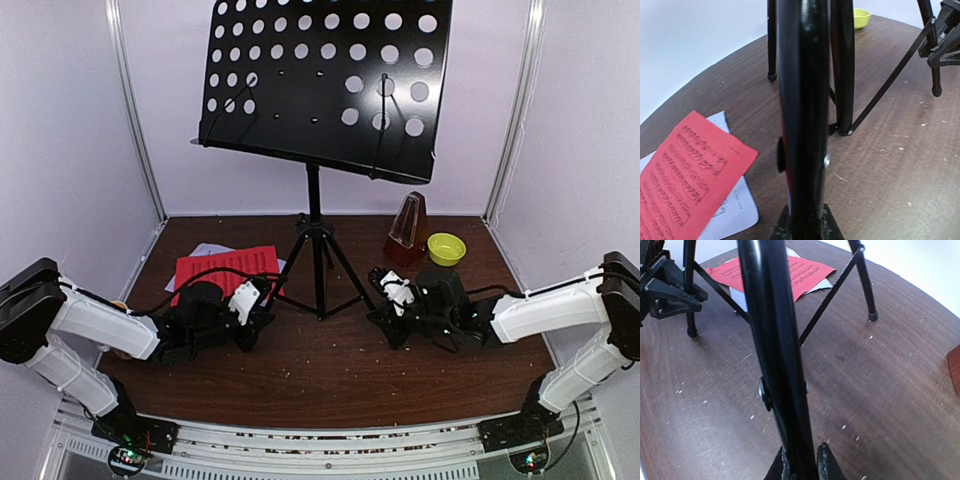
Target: Set up the instrument practice props
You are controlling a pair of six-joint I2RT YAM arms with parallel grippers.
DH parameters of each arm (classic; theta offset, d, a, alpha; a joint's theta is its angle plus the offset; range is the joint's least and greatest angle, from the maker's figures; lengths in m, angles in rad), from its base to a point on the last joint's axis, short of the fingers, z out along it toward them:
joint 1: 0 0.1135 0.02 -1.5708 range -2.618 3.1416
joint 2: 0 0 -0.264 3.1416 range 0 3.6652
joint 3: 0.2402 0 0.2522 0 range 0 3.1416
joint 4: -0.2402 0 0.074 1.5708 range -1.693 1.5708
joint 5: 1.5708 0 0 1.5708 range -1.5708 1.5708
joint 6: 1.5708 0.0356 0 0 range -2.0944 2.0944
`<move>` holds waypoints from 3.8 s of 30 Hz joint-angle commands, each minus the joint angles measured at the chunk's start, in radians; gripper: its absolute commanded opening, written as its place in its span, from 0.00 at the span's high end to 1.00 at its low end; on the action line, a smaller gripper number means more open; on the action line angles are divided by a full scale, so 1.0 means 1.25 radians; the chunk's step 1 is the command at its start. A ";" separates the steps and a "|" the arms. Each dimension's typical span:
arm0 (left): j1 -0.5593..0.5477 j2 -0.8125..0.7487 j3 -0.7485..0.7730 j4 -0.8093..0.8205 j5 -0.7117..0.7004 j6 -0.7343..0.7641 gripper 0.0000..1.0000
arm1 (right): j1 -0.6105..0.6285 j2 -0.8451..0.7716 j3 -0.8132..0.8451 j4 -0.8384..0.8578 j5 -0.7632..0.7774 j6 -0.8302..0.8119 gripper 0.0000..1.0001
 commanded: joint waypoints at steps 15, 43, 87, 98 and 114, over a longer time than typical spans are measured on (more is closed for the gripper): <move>0.012 -0.032 -0.031 -0.069 -0.045 -0.005 1.00 | -0.162 -0.056 -0.061 -0.048 0.087 0.110 1.00; -0.213 0.159 0.095 -0.044 -0.194 -0.177 1.00 | -0.222 0.079 0.101 -0.051 0.084 0.098 0.65; -0.041 -0.368 -0.001 -0.487 -0.176 -0.382 0.37 | -0.213 -0.289 -0.036 -0.114 -0.065 0.149 0.09; 0.269 -0.349 0.105 -0.607 -0.055 -0.573 0.27 | -0.209 -0.267 -0.035 -0.093 -0.052 0.200 0.12; 0.420 -0.170 0.082 -0.581 -0.059 -0.861 0.30 | -0.206 -0.279 -0.046 -0.081 -0.036 0.232 0.12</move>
